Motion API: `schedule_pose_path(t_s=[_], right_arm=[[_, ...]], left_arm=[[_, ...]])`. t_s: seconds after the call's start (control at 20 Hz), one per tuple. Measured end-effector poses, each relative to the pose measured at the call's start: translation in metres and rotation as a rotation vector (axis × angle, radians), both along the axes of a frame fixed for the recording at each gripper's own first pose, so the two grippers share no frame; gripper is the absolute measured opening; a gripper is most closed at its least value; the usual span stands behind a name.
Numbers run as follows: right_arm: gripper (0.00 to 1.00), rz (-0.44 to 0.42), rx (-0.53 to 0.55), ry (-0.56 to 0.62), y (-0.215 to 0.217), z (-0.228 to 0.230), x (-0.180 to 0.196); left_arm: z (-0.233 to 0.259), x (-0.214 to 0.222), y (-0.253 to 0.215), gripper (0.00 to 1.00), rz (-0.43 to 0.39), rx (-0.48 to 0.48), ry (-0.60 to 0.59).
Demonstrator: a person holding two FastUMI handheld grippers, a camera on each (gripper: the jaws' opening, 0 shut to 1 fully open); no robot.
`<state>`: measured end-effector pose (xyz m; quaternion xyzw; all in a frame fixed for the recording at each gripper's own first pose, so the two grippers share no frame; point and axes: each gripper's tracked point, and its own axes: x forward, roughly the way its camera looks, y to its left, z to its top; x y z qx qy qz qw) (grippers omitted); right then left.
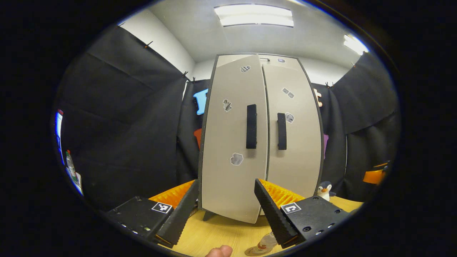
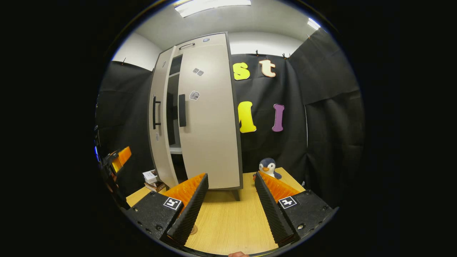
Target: Grasp the bottle in the cabinet with the left hand and place it on the coaster, then close the right door with the right hand and the left door with the left hand.
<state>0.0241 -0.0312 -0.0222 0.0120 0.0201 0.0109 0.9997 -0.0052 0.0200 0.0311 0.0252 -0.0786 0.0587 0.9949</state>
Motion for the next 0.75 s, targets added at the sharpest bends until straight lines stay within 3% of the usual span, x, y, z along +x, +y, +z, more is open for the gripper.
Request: schedule_pose_path(t_s=[0.1, 0.2, 0.25, 0.4, 0.45, 0.5, 0.55, 0.6, 0.65, 0.7, 0.75], right_arm=[[0.81, -0.014, -0.004, -0.008, -0.001, 0.000, -0.002], [0.81, -0.012, 0.013, -0.003, 0.000, -0.002, -0.001], [0.81, -0.012, 0.023, 0.000, 0.000, -0.003, -0.001], [0.81, -0.022, 0.036, 0.001, -0.004, -0.004, -0.005], [0.81, -0.027, 0.037, 0.003, -0.006, -0.004, -0.006], [0.81, -0.032, 0.040, 0.004, -0.008, -0.006, -0.007], [0.81, -0.036, 0.045, 0.005, -0.009, -0.006, -0.007], [0.81, -0.039, 0.050, 0.007, -0.010, -0.008, -0.008], [0.81, -0.042, 0.055, 0.009, -0.012, -0.008, -0.008], [0.81, -0.045, 0.059, 0.009, -0.012, -0.007, -0.009], [0.81, -0.045, 0.062, 0.008, -0.012, -0.006, -0.008]], left_arm=[[0.000, -0.001, -0.005, 0.95, -0.008, 0.006, -0.001], [-0.003, -0.001, -0.016, 0.99, -0.039, -0.030, 0.010], [-0.003, -0.001, -0.022, 0.94, -0.045, -0.038, 0.012], [0.003, 0.002, -0.028, 0.95, -0.061, -0.046, 0.000], [0.003, 0.003, -0.029, 0.99, -0.068, -0.047, 0.003], [0.002, 0.003, -0.030, 0.95, -0.072, -0.045, 0.007], [0.001, 0.004, -0.029, 0.99, -0.070, -0.040, 0.012], [0.000, 0.003, -0.028, 0.95, -0.068, -0.036, 0.016], [0.000, 0.003, -0.028, 0.99, -0.067, -0.033, 0.019], [-0.002, 0.004, -0.028, 0.95, -0.065, -0.028, 0.023], [-0.003, 0.004, -0.028, 0.99, -0.064, -0.026, 0.027]])
